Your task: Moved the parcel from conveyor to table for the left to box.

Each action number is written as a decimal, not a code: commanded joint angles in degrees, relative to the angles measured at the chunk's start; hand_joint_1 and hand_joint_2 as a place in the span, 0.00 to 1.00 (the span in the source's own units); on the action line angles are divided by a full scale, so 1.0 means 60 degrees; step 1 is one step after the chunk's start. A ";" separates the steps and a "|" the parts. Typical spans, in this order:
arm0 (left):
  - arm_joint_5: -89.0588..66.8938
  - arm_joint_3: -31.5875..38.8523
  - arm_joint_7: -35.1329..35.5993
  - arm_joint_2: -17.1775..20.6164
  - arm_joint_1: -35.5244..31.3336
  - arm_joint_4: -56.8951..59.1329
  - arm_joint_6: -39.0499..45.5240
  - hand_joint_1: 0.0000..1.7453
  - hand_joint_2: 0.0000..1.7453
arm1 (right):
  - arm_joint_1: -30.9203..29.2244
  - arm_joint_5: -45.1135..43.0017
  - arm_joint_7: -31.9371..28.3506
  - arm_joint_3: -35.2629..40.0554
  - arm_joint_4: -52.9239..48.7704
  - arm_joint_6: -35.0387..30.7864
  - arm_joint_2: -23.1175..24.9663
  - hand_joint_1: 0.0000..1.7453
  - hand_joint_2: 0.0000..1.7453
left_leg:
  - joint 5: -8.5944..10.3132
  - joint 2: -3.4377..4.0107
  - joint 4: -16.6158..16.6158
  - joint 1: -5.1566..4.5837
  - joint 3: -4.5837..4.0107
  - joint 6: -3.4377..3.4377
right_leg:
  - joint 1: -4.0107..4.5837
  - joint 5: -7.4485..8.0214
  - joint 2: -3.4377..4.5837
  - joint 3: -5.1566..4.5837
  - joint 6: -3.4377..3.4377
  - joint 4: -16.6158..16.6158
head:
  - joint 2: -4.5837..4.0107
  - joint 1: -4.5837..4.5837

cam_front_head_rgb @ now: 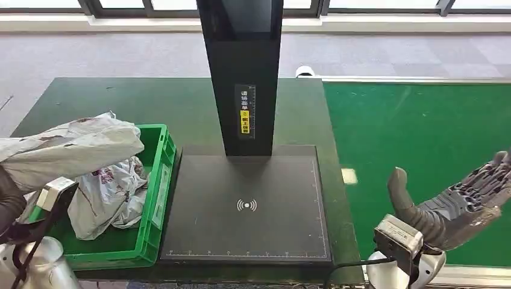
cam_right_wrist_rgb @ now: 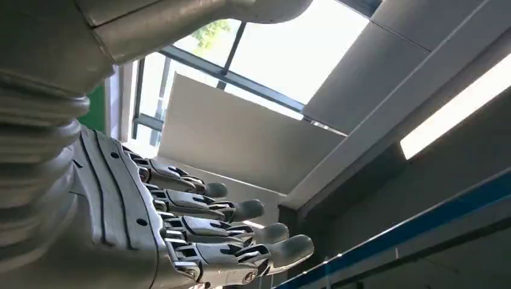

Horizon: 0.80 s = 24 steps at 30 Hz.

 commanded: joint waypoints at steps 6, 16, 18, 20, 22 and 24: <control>-0.2597 0.1388 0.0798 -0.0182 -0.1116 0.2185 -0.0025 1.00 1.00 | 0.0303 0.0039 -0.0008 -0.0589 -0.0097 -0.0004 0.0273 0.00 1.00 | 0.0016 -0.0030 -0.0039 0.0004 0.0026 -0.0004 | 0.0005 0.0004 -0.0033 0.0036 -0.0012 -0.0035 | 0.0000 0.0000; -0.3947 -0.0072 0.3185 0.0154 -0.0632 0.3224 -0.0025 0.60 1.00 | 0.0354 0.0219 -0.0008 -0.0774 -0.0131 -0.0004 0.0411 0.00 1.00 | 0.0011 -0.0039 -0.0018 0.0008 0.0008 -0.0004 | 0.0009 -0.0001 -0.0039 0.0023 -0.0011 -0.0022 | 0.0000 0.0000; -0.3947 -0.0072 0.3185 0.0154 -0.0632 0.3224 -0.0025 0.60 1.00 | 0.0354 0.0219 -0.0008 -0.0774 -0.0131 -0.0004 0.0411 0.00 1.00 | 0.0010 -0.0031 -0.0023 0.0003 0.0013 -0.0003 | 0.0005 0.0000 -0.0031 0.0024 -0.0009 -0.0025 | 0.0000 -0.0004; -0.3947 -0.0072 0.3185 0.0154 -0.0632 0.3224 -0.0025 0.60 1.00 | 0.0354 0.0219 -0.0008 -0.0774 -0.0131 -0.0004 0.0411 0.00 1.00 | 0.0008 -0.0025 -0.0021 0.0004 0.0014 -0.0003 | 0.0005 0.0000 -0.0026 0.0025 -0.0009 -0.0021 | 0.0000 -0.0004; -0.3947 -0.0072 0.3185 0.0154 -0.0632 0.3224 -0.0025 0.60 1.00 | 0.0354 0.0219 -0.0008 -0.0774 -0.0131 -0.0004 0.0411 0.00 1.00 | 0.0006 -0.0019 -0.0018 0.0006 0.0012 -0.0003 | 0.0007 0.0001 -0.0019 0.0021 -0.0008 -0.0021 | 0.0000 0.0000; -0.3947 -0.0072 0.3185 0.0154 -0.0632 0.3224 -0.0025 0.60 1.00 | 0.0354 0.0219 -0.0008 -0.0774 -0.0131 -0.0004 0.0411 0.00 1.00 | 0.0004 -0.0019 -0.0013 0.0001 0.0009 -0.0002 | 0.0002 -0.0002 -0.0019 0.0016 -0.0007 -0.0012 | 0.0004 0.0000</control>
